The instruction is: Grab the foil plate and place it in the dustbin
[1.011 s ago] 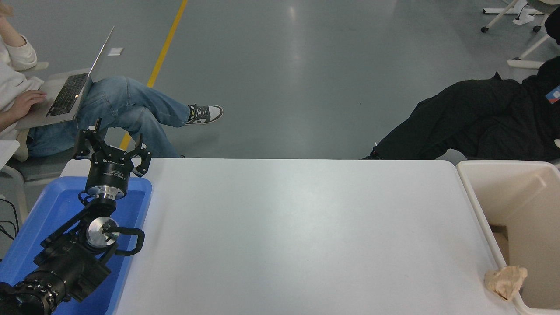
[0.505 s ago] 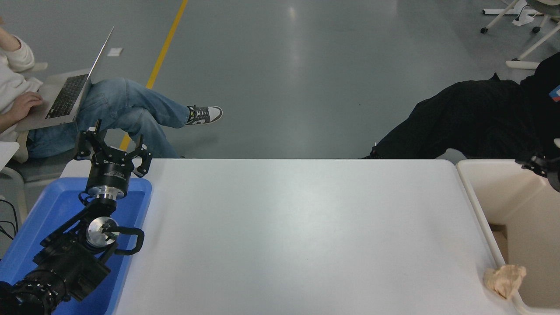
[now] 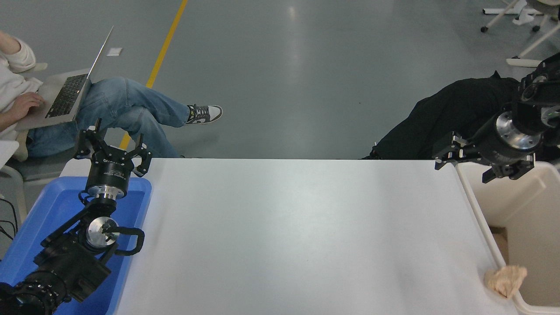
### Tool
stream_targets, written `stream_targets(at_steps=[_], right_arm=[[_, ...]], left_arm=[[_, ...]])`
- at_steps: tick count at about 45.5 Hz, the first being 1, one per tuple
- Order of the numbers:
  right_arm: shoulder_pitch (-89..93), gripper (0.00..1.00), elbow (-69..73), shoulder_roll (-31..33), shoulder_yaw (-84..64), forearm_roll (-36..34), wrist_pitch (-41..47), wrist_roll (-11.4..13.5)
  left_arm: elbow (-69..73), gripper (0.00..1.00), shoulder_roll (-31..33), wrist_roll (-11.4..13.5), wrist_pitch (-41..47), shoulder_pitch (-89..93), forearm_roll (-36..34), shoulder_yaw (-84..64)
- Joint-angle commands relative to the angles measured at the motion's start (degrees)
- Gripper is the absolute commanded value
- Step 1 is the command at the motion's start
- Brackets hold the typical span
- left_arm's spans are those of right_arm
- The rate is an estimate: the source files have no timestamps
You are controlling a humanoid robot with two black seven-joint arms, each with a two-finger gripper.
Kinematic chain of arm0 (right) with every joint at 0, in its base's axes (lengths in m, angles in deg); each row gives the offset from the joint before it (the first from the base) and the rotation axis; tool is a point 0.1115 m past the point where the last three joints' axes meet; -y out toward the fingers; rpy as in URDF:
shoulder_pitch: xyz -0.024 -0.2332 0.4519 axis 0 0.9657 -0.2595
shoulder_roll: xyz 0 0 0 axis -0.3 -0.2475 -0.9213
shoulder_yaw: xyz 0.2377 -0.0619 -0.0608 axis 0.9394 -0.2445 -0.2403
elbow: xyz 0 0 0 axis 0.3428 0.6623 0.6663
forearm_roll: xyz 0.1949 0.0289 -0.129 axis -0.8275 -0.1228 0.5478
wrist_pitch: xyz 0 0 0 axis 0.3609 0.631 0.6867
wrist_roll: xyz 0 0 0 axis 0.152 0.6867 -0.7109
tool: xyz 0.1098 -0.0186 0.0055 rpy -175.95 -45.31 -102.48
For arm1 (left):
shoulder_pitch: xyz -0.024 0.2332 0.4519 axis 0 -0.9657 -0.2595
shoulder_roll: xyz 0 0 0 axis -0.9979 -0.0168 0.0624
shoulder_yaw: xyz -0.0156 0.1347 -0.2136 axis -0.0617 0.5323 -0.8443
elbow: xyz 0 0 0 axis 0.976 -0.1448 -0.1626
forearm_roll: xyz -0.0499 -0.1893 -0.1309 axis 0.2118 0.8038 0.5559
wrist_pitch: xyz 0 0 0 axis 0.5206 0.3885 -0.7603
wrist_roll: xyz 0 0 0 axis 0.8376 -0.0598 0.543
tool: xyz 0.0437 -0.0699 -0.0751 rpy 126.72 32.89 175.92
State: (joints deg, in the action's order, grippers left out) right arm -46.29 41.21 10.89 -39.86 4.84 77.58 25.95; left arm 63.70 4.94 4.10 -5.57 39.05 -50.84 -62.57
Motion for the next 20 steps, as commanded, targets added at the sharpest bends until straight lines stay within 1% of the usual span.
stream_targets(at_steps=[1,8,15,20], right_arm=[[-6.32,1.00,0.54,-4.55,-0.58,-0.01,4.26,-0.03],[-6.32,1.00,0.36,-4.64,-1.72,-0.01,4.26,0.06],[-6.68,1.00,0.36,-6.92,-5.15,-0.10,4.26,0.06],[-6.94,1.00,0.19,-6.75,-5.33,-0.10,4.26,-0.03]], left_arm=[[-0.03,0.99,0.00,0.00,0.00,-0.01,0.02,0.00],[-0.03,0.99,0.00,0.00,0.00,-0.01,0.02,0.00],[0.06,0.99,0.00,0.00,0.00,-0.01,-0.07,0.00],[0.06,0.99,0.08,0.00,0.00,-0.01,0.02,0.00]])
